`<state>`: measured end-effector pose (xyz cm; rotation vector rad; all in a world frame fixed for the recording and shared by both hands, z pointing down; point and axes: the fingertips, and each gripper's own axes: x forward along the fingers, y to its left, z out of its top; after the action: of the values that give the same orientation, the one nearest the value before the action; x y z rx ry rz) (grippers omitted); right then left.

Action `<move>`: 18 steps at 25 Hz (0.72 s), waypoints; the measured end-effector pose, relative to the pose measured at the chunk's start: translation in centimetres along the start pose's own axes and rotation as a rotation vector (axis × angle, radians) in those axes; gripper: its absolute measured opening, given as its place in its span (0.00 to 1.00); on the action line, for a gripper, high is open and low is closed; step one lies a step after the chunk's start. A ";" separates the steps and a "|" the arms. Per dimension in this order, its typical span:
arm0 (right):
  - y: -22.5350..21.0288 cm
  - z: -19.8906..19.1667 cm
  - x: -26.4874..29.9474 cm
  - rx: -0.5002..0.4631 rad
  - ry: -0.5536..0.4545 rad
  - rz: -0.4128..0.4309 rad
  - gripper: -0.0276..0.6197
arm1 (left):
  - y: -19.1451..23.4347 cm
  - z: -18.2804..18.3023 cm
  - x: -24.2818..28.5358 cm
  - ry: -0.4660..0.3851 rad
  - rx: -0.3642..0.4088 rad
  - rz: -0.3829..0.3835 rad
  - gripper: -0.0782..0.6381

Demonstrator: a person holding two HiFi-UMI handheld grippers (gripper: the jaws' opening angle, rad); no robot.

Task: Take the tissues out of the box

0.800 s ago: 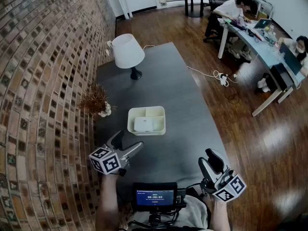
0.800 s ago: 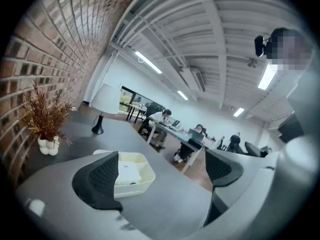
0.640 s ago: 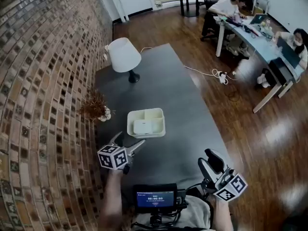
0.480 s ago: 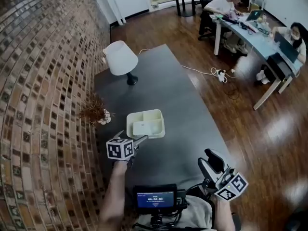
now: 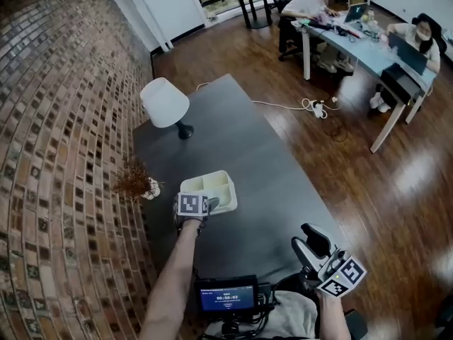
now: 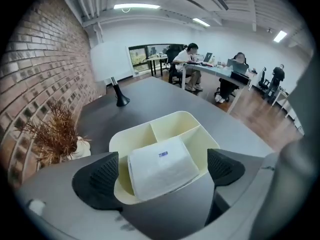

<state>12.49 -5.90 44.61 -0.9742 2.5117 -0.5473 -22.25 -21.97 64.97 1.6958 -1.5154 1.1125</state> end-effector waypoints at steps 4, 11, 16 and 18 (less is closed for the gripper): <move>-0.7 0.0 -0.8 0.002 -0.005 -0.014 0.34 | 0.4 0.0 1.2 0.027 -0.046 0.038 0.88; -1.3 0.1 -1.4 0.000 -0.015 -0.033 0.34 | 1.1 -1.6 3.5 0.106 -0.173 0.025 0.85; -1.6 0.2 -1.9 0.000 -0.013 -0.042 0.34 | 0.7 -1.9 3.6 0.134 -0.206 -0.005 0.74; -1.7 0.2 -1.8 0.000 -0.012 -0.039 0.34 | 0.6 -1.8 3.5 0.129 -0.209 -0.017 0.73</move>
<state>14.76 -5.83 45.65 -1.0258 2.4869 -0.5513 -23.20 -22.20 68.80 1.4662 -1.4778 0.9967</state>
